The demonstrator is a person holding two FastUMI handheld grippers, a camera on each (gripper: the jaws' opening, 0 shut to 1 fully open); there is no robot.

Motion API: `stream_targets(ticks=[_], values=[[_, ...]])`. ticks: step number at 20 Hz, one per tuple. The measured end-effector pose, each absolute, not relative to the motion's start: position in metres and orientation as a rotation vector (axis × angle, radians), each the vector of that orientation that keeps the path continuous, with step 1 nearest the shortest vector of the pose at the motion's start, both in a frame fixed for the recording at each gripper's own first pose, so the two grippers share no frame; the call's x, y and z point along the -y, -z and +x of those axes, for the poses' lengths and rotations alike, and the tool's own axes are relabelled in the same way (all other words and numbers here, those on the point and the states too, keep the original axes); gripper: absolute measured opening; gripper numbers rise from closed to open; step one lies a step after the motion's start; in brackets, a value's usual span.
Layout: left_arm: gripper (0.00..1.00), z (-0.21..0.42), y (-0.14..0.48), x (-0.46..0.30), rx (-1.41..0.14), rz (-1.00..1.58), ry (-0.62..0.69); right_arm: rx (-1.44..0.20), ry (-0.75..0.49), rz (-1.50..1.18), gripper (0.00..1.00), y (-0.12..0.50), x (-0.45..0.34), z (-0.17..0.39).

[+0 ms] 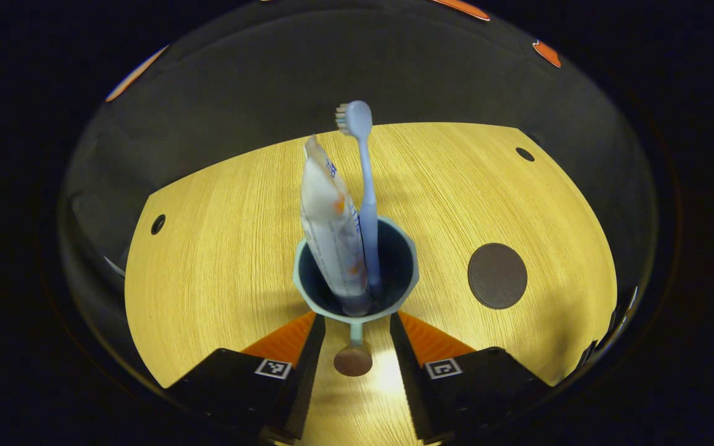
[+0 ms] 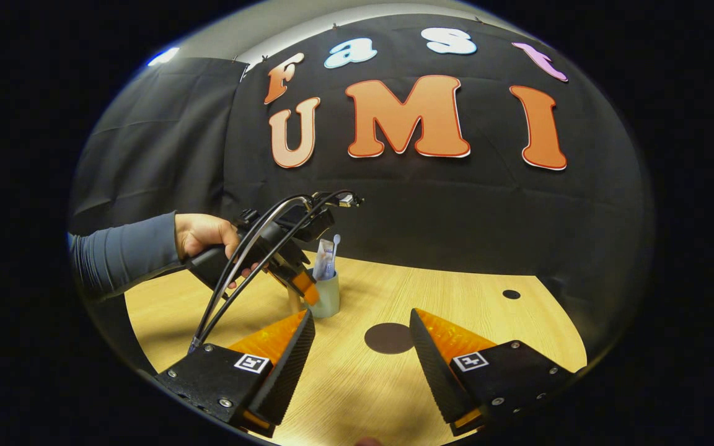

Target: Put the toothbrush and toothpaste on the desktop into the cup, then pick up the cup and place it on the coaster on the desktop.

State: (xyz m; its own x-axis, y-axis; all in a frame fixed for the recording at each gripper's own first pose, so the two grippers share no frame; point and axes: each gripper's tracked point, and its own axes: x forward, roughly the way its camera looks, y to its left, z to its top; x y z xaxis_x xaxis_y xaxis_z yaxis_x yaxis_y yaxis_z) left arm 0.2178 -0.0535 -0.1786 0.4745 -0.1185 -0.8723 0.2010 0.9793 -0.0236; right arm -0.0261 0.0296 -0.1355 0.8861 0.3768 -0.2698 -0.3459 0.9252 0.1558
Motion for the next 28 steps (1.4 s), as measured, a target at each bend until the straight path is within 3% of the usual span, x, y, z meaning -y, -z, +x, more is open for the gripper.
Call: stream_targets(ticks=[1,3,6,21,28], values=[[0.59,0.219,0.176,0.054,-1.059,0.081,0.199,-0.301,-0.378,0.109,0.96,0.136,-0.031,-0.025],[0.33,0.227,0.171,0.055,-1.059,0.072,0.175,-0.307,-0.378,0.115,0.92,0.137,-0.032,-0.028],[0.25,0.239,0.161,0.063,-1.054,0.065,0.184,-0.31,-0.375,0.117,0.92,0.139,-0.03,-0.03],[0.23,0.238,0.137,0.06,-0.947,0.079,0.166,-0.354,-0.311,0.161,0.92,0.154,-0.01,-0.035],[0.23,0.239,0.142,0.061,-0.984,0.076,0.162,-0.36,-0.31,0.182,0.92,0.158,-0.007,-0.039]])
